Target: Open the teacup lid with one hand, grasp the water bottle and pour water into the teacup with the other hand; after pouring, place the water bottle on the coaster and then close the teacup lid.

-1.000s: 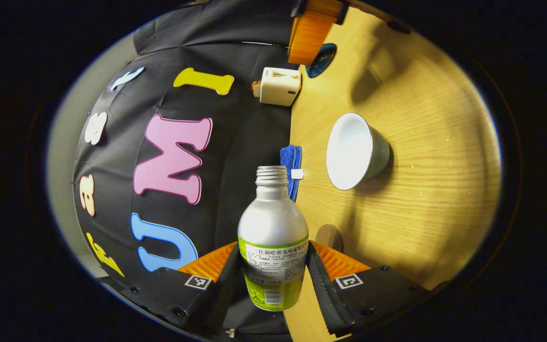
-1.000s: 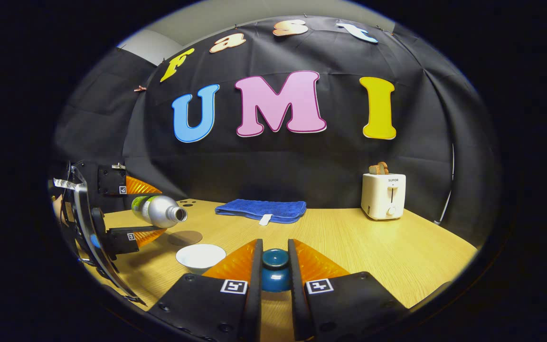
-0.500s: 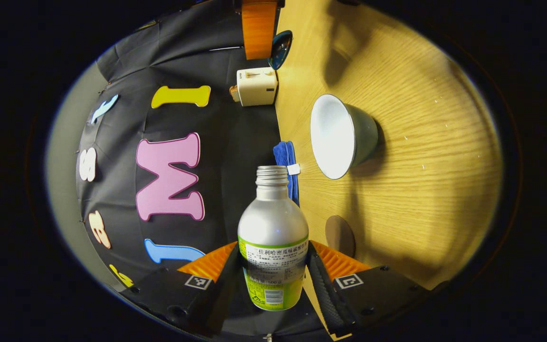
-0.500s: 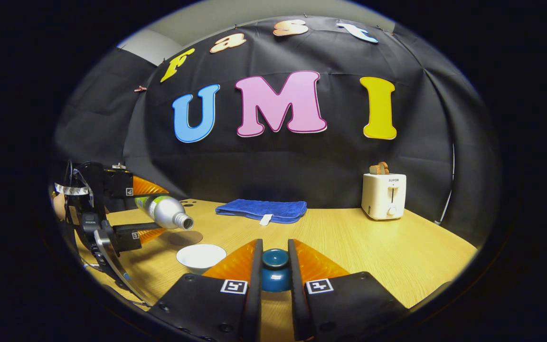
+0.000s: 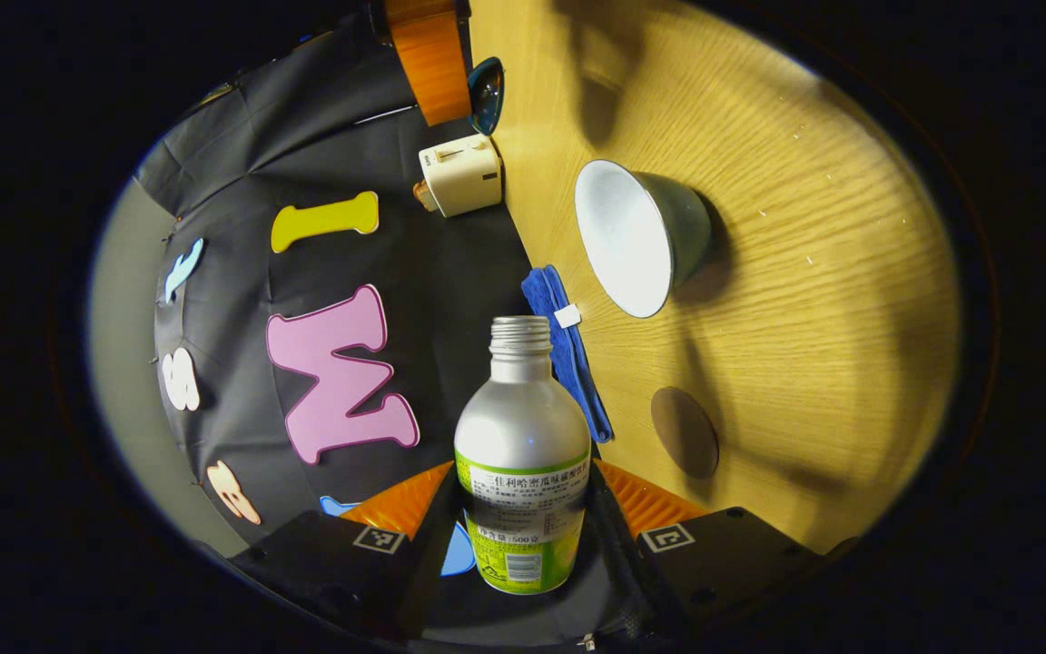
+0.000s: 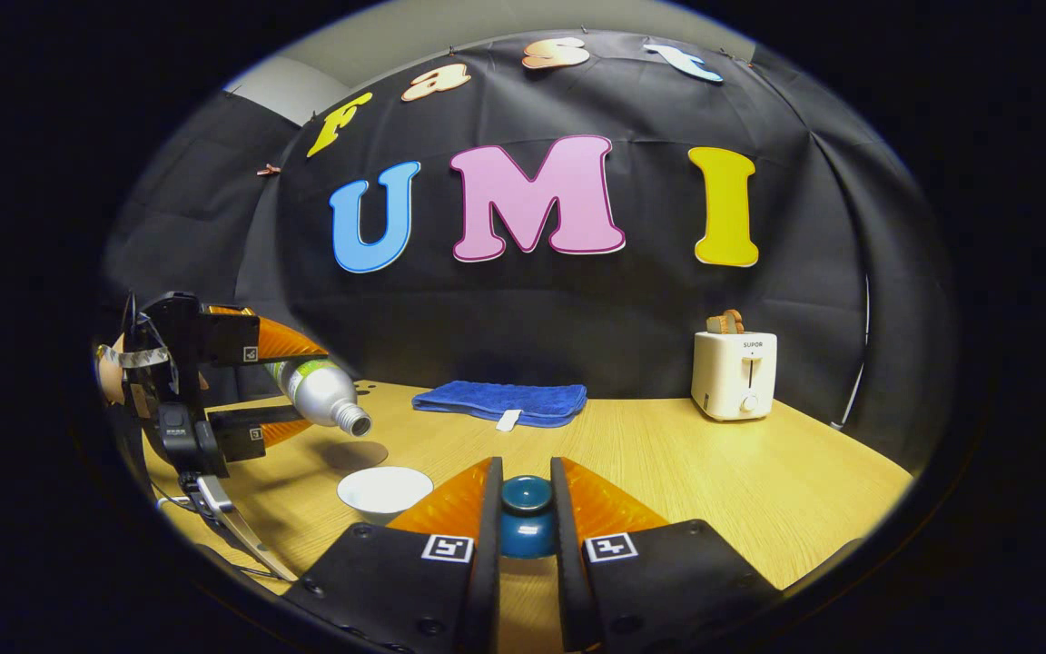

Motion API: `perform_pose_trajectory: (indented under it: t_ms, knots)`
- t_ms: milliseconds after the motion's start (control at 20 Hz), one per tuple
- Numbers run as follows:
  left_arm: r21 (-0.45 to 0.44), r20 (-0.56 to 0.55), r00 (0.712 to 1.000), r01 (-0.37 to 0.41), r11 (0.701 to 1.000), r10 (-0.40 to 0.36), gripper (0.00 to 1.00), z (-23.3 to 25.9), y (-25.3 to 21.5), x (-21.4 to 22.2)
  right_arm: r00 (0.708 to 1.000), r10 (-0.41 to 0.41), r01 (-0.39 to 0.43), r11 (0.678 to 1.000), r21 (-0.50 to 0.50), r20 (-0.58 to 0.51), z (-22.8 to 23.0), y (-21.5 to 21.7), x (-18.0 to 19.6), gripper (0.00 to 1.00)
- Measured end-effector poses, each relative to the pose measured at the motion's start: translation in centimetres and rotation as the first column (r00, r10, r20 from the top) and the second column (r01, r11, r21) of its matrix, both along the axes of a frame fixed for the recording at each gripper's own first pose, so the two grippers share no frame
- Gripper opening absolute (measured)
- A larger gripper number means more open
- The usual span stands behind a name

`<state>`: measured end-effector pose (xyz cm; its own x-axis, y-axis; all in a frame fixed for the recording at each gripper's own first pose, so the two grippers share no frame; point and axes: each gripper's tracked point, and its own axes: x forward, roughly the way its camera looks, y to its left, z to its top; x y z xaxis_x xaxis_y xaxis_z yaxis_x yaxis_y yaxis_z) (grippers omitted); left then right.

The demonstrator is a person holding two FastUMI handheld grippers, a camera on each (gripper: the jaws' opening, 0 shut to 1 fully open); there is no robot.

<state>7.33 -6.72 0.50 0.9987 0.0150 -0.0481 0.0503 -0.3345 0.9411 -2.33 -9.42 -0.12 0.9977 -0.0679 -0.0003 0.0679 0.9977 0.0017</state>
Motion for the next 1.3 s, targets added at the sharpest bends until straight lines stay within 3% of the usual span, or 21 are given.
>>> perform_pose_trajectory:
  t_ms: [350,650,1300]
  knots:
    - [0.124,0.018,1.0,0.011,0.992,-0.014,0.79,0.9,0.0,0.5,1.0,0.002,-0.002,1.0,0.0,0.0,-0.1,0.0,0.1,0.3]
    - [0.138,0.014,1.0,0.014,0.99,-0.016,0.79,1.5,0.1,0.2,1.0,0.003,-0.003,1.0,0.0,0.0,0.0,0.0,0.1,0.3]
    - [0.267,0.049,0.997,0.036,0.963,-0.051,0.79,1.9,-0.9,0.0,1.0,0.004,-0.004,1.0,0.0,0.0,0.0,0.0,0.0,0.3]
